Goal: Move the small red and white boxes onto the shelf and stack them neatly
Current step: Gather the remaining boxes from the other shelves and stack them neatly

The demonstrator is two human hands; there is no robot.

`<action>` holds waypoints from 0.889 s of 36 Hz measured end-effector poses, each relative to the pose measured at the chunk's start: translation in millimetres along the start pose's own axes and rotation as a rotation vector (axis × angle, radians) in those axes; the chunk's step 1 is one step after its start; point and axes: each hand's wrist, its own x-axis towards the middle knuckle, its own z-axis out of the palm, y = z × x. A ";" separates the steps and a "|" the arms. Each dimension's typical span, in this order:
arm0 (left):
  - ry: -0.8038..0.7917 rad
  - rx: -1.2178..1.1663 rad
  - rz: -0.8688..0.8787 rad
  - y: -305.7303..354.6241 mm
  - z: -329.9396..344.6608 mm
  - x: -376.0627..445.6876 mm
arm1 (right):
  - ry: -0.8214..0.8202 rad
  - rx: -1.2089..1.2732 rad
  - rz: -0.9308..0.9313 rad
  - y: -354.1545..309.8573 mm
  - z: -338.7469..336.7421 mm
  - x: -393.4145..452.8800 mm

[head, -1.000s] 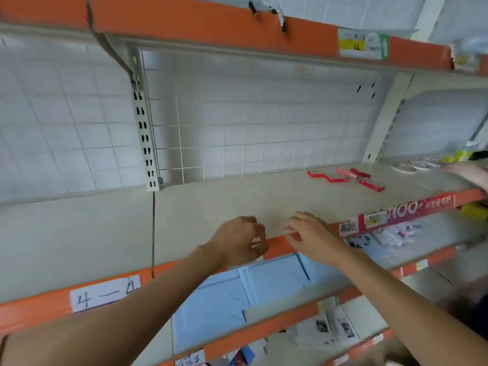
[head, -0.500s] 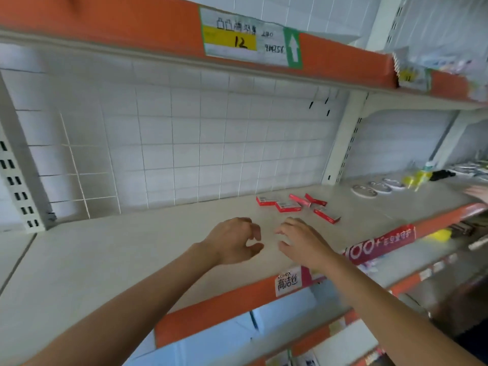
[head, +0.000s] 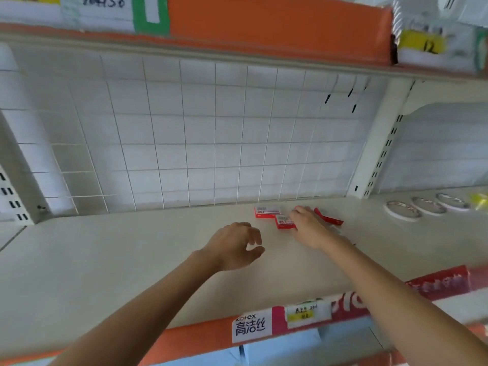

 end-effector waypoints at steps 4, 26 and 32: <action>0.002 0.002 -0.044 23.2 9.7 9.8 | -0.043 0.012 -0.036 16.4 4.5 14.1; 0.170 0.061 -0.508 42.5 -4.2 -96.8 | -0.027 0.357 -0.566 -74.5 1.9 -1.8; 0.215 0.100 -0.615 15.3 -38.8 -196.9 | 0.002 0.389 -0.743 -183.4 -1.8 -33.9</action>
